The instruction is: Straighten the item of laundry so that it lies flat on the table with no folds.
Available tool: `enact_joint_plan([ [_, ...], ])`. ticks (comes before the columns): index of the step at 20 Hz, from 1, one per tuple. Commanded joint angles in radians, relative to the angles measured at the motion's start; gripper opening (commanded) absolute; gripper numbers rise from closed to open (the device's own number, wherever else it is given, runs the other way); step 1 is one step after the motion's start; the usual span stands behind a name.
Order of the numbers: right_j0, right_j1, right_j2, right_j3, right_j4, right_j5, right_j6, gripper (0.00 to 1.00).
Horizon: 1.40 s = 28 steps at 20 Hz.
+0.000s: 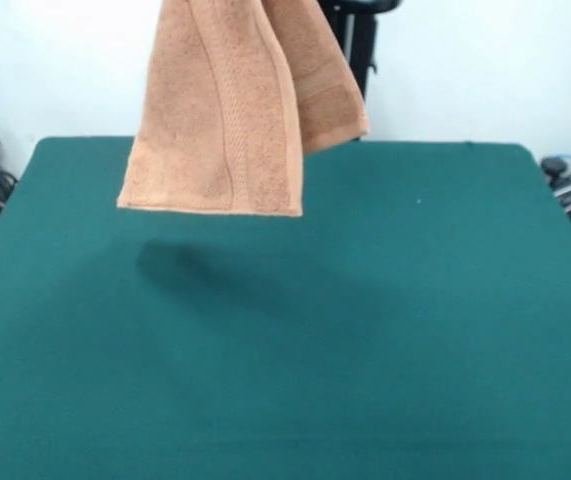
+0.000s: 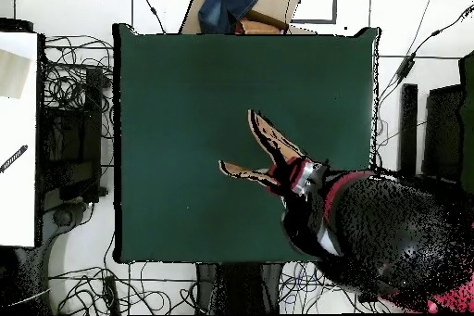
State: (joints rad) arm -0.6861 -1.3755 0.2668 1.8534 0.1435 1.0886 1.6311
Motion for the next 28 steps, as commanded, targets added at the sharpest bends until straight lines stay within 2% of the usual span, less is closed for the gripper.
enact_joint_plan([
  [1, -0.005, -0.013, 0.031, 0.194, 0.054, 0.063, -0.304, 0.00],
  [6, -0.006, -0.006, 0.017, 0.243, 0.067, -0.004, -0.344, 0.00],
  [15, 0.003, 0.038, 0.011, 0.362, 0.109, -0.205, -0.405, 0.00],
  [23, -0.015, 0.099, 0.050, 0.390, 0.098, -0.306, -0.414, 0.00],
  [28, -0.015, 0.099, 0.064, 0.397, 0.093, -0.325, -0.407, 0.00],
])
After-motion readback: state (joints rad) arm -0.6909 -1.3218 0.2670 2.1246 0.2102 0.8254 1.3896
